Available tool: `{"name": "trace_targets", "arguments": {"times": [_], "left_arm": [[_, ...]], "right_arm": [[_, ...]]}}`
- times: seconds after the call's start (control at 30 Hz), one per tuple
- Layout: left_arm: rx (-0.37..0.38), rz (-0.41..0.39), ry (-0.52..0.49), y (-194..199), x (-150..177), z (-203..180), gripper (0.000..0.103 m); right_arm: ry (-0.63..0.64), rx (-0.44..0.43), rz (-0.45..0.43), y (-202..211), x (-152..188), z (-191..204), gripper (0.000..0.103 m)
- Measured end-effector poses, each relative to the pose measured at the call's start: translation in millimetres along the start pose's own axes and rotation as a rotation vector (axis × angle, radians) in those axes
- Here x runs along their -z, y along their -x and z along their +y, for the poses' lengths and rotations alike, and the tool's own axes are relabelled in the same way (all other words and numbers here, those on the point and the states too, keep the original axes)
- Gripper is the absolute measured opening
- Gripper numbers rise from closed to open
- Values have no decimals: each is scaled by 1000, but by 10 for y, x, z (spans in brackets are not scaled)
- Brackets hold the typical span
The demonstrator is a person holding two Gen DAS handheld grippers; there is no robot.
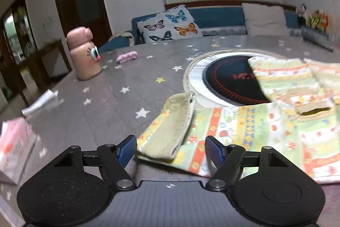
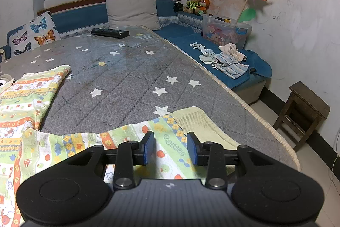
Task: Fold clothes
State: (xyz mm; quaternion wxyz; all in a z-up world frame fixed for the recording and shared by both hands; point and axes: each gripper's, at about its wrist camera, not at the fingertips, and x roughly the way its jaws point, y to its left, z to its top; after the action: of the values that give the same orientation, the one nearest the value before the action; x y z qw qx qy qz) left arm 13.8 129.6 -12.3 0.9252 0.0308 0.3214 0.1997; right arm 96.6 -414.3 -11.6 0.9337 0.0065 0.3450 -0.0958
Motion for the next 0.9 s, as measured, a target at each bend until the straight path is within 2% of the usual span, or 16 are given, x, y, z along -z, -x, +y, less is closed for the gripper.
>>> {"name": "trace_targets", "arguments": {"times": [0.1, 0.4, 0.67, 0.77, 0.9], "left_arm": [[-48, 29, 37, -136, -20, 124, 74], [-184, 36, 140, -245, -106, 576, 75], [-265, 38, 140, -319, -169, 707, 75], [-288, 49, 145, -322, -174, 744, 73], [-259, 29, 168, -178, -186, 731, 73]], "right_arm": [[5, 0, 3, -3, -9, 0, 35], [7, 14, 11, -10, -28, 46, 37], [9, 17, 16, -19, -41, 64, 39], [11, 16, 17, -18, -42, 66, 40], [18, 17, 19, -22, -51, 67, 42]]}}
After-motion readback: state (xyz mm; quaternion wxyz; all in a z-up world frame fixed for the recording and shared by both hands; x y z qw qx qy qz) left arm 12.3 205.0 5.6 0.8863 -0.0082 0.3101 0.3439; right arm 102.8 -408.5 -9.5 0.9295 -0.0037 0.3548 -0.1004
